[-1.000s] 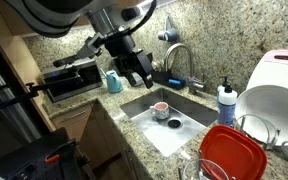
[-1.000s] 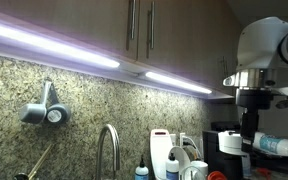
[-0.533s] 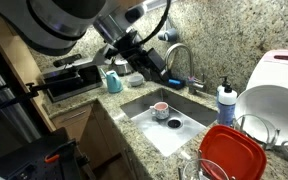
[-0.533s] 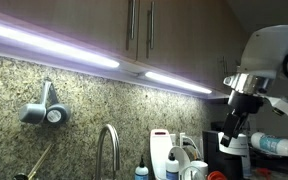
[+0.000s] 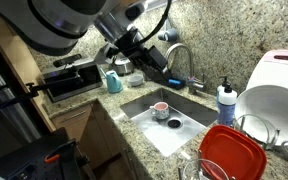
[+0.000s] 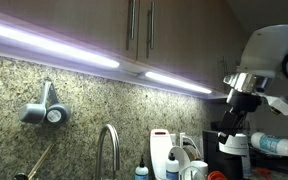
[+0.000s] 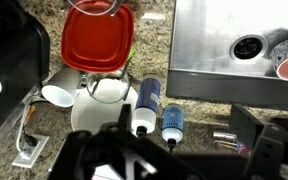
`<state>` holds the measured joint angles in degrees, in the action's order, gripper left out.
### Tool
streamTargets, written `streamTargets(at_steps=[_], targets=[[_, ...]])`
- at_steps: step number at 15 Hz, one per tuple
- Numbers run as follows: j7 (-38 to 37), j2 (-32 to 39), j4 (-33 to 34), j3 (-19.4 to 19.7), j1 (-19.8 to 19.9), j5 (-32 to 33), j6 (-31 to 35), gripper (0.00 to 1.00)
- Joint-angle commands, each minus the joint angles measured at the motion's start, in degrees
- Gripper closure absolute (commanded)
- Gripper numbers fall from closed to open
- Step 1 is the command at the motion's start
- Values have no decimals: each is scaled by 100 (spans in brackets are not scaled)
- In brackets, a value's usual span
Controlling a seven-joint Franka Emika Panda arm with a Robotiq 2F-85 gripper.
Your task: Turn the tap nozzle slightly to the left
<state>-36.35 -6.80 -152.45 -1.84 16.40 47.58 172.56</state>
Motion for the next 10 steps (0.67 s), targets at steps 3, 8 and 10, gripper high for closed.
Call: streamTargets(at_steps=[3,8,10], targets=[[-237,34,100,-62,70,188,-62,0],[-238,689,492,-108,30,262,-40,0],[-431,969,770,-99,24,474,-94,0]])
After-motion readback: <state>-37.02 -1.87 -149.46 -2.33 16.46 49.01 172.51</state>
